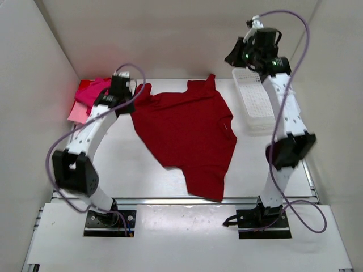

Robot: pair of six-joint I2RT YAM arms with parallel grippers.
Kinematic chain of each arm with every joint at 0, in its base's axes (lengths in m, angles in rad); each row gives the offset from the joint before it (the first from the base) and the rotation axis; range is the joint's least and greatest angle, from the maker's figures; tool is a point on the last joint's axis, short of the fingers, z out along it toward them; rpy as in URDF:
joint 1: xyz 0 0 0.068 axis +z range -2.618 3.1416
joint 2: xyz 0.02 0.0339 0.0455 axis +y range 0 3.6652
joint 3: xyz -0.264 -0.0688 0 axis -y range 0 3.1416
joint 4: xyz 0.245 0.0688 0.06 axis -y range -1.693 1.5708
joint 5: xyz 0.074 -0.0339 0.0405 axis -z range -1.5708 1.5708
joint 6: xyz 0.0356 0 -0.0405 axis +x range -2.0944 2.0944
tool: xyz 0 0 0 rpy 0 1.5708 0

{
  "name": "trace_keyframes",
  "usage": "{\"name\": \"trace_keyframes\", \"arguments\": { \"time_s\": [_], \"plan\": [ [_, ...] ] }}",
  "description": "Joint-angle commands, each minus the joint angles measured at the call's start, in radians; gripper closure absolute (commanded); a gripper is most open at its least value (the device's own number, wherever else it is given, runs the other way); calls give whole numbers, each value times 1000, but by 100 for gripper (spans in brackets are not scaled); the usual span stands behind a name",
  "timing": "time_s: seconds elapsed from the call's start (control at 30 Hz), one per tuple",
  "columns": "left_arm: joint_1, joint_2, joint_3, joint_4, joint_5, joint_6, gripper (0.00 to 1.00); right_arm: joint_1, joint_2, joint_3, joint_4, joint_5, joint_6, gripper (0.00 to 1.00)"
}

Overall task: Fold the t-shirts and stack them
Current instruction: Flatten out the crumpled T-shirt at the center of the board.

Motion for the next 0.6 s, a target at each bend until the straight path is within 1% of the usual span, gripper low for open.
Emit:
{"name": "trace_keyframes", "arguments": {
  "time_s": [0.0, 0.03, 0.07, 0.1, 0.13, 0.2, 0.23, 0.27, 0.3, 0.33, 0.37, 0.43, 0.5, 0.53, 0.57],
  "plan": [
    [-3, -179, -212, -40, 51, -35, 96, 28, -360, -326, 2, -9, -44, 100],
    [-18, -205, -270, -45, 54, -45, 99, 25, -419, -400, 36, -24, -43, 100],
    [-26, -222, -316, -60, 89, -69, 97, 29, -535, -536, 49, -20, -37, 100],
    [-21, -242, -370, -49, 147, -88, 92, 70, -644, -661, 65, 12, -40, 100],
    [-15, -245, -393, -42, 171, -97, 87, 115, -687, -723, 66, 78, -61, 97],
    [-15, -256, -472, -2, 237, -137, 61, 303, -822, -943, 50, 195, -58, 76],
    [-24, -261, -487, 26, 250, -155, 49, 386, -861, -1050, 20, 217, -28, 71],
    [-26, -261, -507, 64, 252, -164, 44, 420, -886, -1102, -11, 244, 33, 64],
    [-47, -259, -516, 76, 255, -180, 37, 460, -924, -1210, -32, 258, 58, 61],
    [-50, -255, -532, 112, 251, -201, 34, 500, -971, -1322, -30, 263, 125, 59],
    [-49, -250, -538, 130, 261, -213, 33, 525, -1001, -1381, -19, 261, 159, 59],
    [-46, -209, -556, 207, 287, -250, 31, 594, -1124, -1574, 12, 284, 274, 58],
    [-47, -166, -556, 251, 301, -275, 32, 586, -1198, -1683, 16, 251, 336, 53],
    [-50, -137, -550, 271, 294, -285, 33, 551, -1232, -1755, 32, 200, 342, 53],
    [-60, -121, -541, 285, 289, -283, 35, 510, -1255, -1777, 45, 168, 350, 53]
  ]
}}
